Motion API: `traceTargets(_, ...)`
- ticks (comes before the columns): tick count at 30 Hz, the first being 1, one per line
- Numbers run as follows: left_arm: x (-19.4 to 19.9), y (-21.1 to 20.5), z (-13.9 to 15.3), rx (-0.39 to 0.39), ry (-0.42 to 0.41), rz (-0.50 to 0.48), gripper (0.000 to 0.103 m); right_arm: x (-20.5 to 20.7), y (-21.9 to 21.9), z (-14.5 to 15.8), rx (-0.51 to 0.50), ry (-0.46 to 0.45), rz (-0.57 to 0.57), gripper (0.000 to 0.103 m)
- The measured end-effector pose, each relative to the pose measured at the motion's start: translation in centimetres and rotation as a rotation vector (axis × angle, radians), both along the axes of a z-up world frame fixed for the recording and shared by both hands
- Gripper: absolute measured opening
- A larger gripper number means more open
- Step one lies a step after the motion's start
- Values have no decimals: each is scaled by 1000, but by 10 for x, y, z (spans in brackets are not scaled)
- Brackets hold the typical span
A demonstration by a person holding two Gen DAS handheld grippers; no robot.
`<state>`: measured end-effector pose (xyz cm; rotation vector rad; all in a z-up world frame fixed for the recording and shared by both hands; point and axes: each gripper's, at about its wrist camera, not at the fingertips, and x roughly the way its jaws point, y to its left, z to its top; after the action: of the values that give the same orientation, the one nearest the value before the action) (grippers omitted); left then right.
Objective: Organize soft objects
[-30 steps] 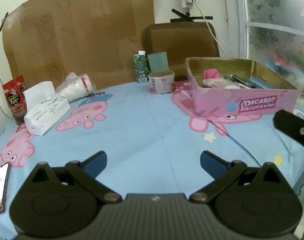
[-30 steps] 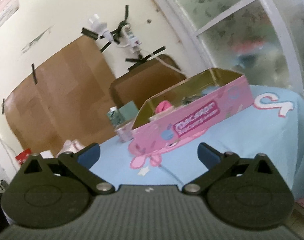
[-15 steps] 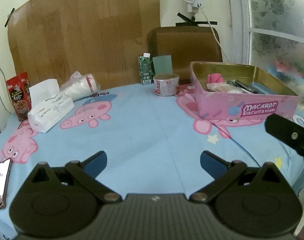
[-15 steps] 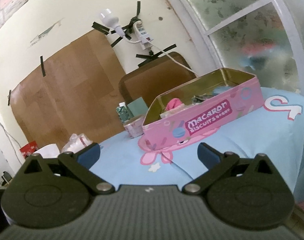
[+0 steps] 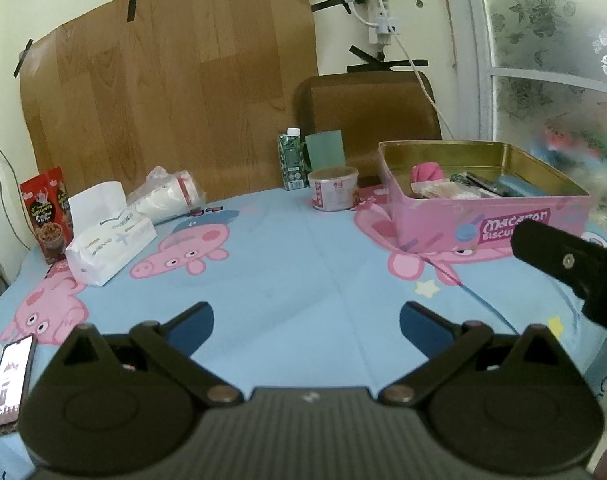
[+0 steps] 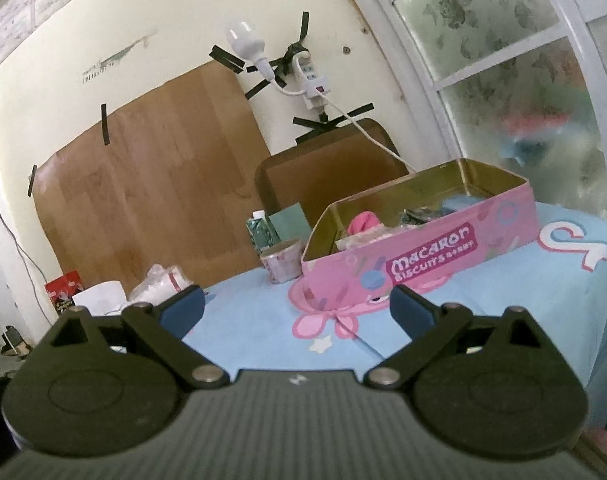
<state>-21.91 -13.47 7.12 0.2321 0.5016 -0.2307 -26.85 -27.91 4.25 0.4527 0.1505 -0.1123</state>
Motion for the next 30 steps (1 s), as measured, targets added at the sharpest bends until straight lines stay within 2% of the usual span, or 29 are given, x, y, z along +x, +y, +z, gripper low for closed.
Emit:
traceTargets(10, -1, 0, -1, 4, 4, 1, 103, 0, -1, -1, 6, 6, -3, 100)
traceTargets(17, 1, 1, -4, 40, 14, -2, 103, 0, 0, -1, 1, 3, -14, 100)
traceTargets(30, 2, 3, -4, 29, 18, -8, 103, -3, 3, 0, -10, -24, -32, 99)
